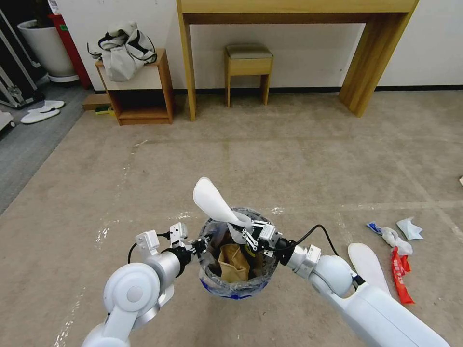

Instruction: Pick up the trash bin and place the garbage on the floor into it.

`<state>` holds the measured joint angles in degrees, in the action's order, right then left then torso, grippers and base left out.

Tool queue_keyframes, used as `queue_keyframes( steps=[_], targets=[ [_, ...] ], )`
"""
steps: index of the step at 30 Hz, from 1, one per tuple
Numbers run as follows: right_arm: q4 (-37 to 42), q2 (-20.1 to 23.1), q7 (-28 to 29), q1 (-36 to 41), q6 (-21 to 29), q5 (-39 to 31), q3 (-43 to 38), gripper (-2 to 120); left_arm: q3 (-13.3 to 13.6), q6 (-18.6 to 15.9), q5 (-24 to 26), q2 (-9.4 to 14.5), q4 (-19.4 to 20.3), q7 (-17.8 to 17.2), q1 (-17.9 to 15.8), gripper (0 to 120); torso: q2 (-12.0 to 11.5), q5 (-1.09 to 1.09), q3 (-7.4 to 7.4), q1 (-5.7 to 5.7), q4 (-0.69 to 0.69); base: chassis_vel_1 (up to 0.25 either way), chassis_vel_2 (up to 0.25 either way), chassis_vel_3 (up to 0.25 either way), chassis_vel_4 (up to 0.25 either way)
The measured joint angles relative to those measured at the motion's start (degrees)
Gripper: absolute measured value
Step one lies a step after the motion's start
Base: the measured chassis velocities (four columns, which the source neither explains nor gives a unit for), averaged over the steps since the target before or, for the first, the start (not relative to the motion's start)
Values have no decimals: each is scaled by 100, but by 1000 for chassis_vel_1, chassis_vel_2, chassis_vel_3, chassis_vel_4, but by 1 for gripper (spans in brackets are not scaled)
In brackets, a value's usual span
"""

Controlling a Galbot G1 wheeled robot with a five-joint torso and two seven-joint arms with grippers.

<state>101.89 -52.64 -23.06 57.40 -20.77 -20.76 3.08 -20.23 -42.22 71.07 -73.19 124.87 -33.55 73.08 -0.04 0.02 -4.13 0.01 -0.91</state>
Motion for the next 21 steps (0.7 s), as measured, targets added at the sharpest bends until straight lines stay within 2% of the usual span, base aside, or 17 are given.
queue_keyframes(
  steps=[21],
  targets=[
    [683, 304, 119, -116, 163, -259, -187, 2, 19, 50, -475, -240, -335, 196, 23, 1, 0, 0, 0, 0, 0, 0, 0, 0, 0]
  ],
)
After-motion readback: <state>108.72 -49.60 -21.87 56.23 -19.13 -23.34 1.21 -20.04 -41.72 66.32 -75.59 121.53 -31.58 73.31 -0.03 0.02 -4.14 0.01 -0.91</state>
